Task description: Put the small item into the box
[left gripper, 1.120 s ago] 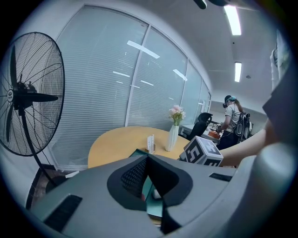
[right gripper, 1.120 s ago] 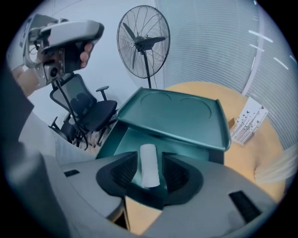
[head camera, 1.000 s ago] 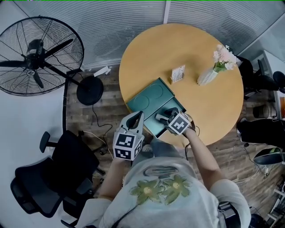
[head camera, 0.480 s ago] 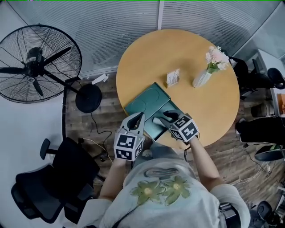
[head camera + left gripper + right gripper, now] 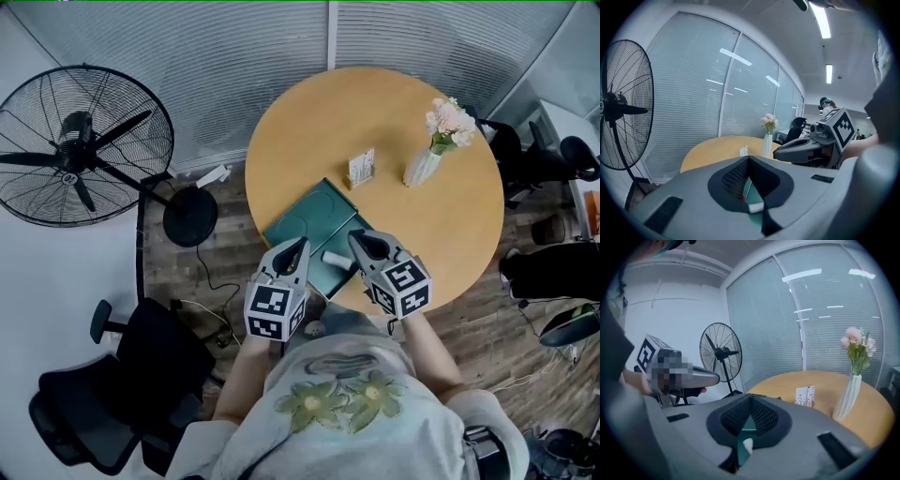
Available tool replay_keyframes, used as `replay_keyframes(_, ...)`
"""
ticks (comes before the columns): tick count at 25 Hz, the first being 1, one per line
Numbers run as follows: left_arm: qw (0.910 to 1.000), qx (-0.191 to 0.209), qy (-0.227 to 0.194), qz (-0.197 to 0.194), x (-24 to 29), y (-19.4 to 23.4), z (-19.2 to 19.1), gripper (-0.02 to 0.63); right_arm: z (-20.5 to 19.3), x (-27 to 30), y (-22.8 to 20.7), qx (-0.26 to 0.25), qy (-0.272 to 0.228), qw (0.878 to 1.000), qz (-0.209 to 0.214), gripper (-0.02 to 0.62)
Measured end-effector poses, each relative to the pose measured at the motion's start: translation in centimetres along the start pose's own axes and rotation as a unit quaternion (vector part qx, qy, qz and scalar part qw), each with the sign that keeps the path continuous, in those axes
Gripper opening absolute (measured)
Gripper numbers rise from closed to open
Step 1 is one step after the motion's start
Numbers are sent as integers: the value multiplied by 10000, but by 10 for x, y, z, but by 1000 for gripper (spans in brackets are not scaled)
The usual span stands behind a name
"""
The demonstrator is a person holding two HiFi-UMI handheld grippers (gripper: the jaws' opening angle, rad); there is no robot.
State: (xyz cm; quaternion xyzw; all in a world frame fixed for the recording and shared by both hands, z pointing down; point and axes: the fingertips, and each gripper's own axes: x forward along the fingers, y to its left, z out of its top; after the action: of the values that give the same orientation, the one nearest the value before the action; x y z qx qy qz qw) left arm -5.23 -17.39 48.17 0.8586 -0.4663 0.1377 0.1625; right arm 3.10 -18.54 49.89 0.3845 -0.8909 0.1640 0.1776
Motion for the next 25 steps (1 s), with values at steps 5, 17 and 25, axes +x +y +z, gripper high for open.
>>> replay_keyframes(5,9999,98,-21,-70,0,-7,4,2,13,-12,6,54,-374,9993,13,-2)
replay_keyframes(17,9997,184,-27,-182,-4,-20,3,2,11,-23,18,25,-409,9991,90,-2)
replay_keyframes(25,9996,197,9,-202,-7,-27,1,2,4,-28,21,1,-325,9994,99,-2)
